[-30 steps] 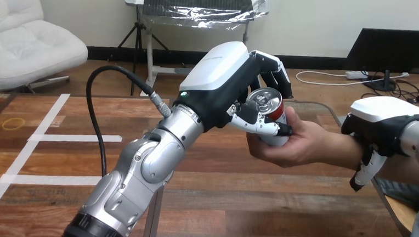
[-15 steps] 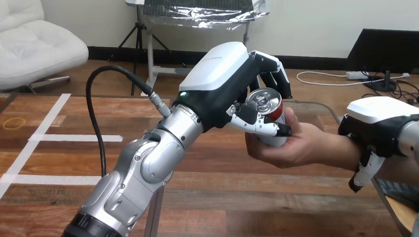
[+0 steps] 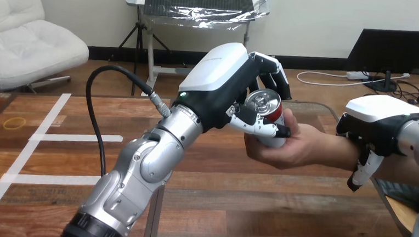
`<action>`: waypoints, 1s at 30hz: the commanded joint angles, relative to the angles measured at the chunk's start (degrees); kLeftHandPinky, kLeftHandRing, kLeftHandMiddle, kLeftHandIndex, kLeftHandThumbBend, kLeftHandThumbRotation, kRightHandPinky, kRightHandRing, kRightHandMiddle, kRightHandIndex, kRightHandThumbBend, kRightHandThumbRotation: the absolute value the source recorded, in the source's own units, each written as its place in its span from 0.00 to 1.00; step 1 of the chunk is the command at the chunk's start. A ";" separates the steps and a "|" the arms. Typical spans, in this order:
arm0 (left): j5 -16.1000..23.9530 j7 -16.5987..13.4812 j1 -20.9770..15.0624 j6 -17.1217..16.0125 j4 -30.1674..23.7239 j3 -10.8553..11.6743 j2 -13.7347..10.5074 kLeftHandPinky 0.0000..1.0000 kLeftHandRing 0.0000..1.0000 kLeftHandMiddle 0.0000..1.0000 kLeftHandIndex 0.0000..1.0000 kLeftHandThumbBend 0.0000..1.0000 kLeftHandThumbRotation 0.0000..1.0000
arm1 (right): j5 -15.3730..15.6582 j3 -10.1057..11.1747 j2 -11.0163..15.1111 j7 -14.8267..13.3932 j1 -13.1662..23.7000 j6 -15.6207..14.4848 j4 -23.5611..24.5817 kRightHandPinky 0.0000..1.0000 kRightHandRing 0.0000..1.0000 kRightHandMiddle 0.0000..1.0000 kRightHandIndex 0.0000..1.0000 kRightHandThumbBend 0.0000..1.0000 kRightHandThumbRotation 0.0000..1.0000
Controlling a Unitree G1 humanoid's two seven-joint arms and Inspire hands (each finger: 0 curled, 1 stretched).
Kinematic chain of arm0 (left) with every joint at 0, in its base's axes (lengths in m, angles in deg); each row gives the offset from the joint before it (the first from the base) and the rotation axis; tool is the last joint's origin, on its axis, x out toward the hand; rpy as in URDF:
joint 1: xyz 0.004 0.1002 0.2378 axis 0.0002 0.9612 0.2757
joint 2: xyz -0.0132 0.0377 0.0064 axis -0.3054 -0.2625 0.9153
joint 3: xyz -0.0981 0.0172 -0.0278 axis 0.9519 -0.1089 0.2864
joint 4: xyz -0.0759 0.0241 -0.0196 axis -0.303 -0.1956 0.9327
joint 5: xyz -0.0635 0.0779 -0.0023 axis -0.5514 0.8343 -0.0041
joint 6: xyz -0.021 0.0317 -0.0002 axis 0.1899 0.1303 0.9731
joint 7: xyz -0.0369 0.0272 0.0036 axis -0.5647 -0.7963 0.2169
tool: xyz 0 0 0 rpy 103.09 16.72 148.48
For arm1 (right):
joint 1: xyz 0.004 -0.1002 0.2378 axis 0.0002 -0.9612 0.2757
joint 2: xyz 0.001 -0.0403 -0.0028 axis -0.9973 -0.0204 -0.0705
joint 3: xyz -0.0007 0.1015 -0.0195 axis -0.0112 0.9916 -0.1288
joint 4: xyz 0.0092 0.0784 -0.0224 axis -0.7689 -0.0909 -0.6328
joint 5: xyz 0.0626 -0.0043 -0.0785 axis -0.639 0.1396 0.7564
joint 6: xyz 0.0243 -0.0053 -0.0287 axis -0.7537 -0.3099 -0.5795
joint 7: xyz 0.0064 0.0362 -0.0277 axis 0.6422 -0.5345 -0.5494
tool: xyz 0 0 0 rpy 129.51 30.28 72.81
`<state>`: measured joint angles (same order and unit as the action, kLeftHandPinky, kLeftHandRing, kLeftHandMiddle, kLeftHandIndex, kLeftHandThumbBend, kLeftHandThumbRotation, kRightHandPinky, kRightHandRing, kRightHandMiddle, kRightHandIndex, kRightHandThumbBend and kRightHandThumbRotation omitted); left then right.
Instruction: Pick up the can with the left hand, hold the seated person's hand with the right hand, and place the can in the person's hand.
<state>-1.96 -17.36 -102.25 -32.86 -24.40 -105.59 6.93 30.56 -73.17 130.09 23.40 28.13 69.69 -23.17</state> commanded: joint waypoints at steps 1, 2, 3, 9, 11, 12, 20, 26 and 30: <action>0.24 2.36 -4.66 0.45 -0.28 -0.66 -0.52 0.35 0.42 0.49 0.52 0.61 0.00 | -1.29 3.43 0.83 -2.02 5.36 0.17 3.76 0.39 0.48 0.57 0.60 0.76 0.00; 0.33 2.61 -4.69 0.49 -0.34 -0.67 -0.66 0.38 0.45 0.52 0.54 0.62 0.00 | -1.41 3.54 0.89 -2.03 5.21 0.21 3.87 0.42 0.51 0.60 0.63 0.76 0.00; 0.27 2.63 -4.74 0.01 -0.04 -0.63 -0.85 0.40 0.46 0.52 0.55 0.63 0.00 | -1.70 3.68 1.05 -1.97 5.04 0.51 3.89 0.43 0.52 0.60 0.64 0.76 0.00; 0.79 3.10 -5.07 -1.53 0.73 -0.79 -2.06 0.46 0.53 0.59 0.61 0.68 0.00 | -1.85 3.98 1.90 -2.50 4.26 1.78 4.02 0.50 0.61 0.67 0.69 0.77 0.00; 0.98 3.21 -5.14 -1.69 0.86 -0.82 -2.35 0.48 0.57 0.62 0.64 0.70 0.00 | -1.70 3.99 2.07 -2.14 4.16 1.76 4.14 0.56 0.66 0.72 0.72 0.77 0.02; 1.38 3.36 -5.17 -1.48 0.74 -0.92 -2.60 0.48 0.57 0.63 0.65 0.70 0.00 | -1.82 4.20 2.18 -2.03 3.90 1.73 4.37 0.57 0.67 0.73 0.72 0.77 0.02; 2.18 4.69 -4.79 -0.93 -0.66 -0.62 -3.99 0.53 0.64 0.69 0.71 0.70 0.05 | -2.59 5.56 2.68 -0.85 2.18 0.51 6.58 0.64 0.72 0.77 0.77 0.76 0.05; 2.03 6.36 -4.12 0.15 -2.45 0.33 -4.91 0.56 0.67 0.72 0.74 0.69 0.09 | -4.14 7.26 3.51 -0.24 0.14 -0.14 9.26 0.66 0.73 0.77 0.78 0.77 0.04; 1.02 7.39 -3.35 0.42 -3.67 1.34 -5.55 0.57 0.68 0.73 0.75 0.68 0.12 | -5.39 8.64 4.35 -0.07 -1.68 -0.43 11.80 0.65 0.73 0.77 0.79 0.77 0.04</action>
<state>-0.12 -10.85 -103.08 -33.03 -24.89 -105.81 3.07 26.96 -68.95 131.80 23.69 26.32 70.01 -15.95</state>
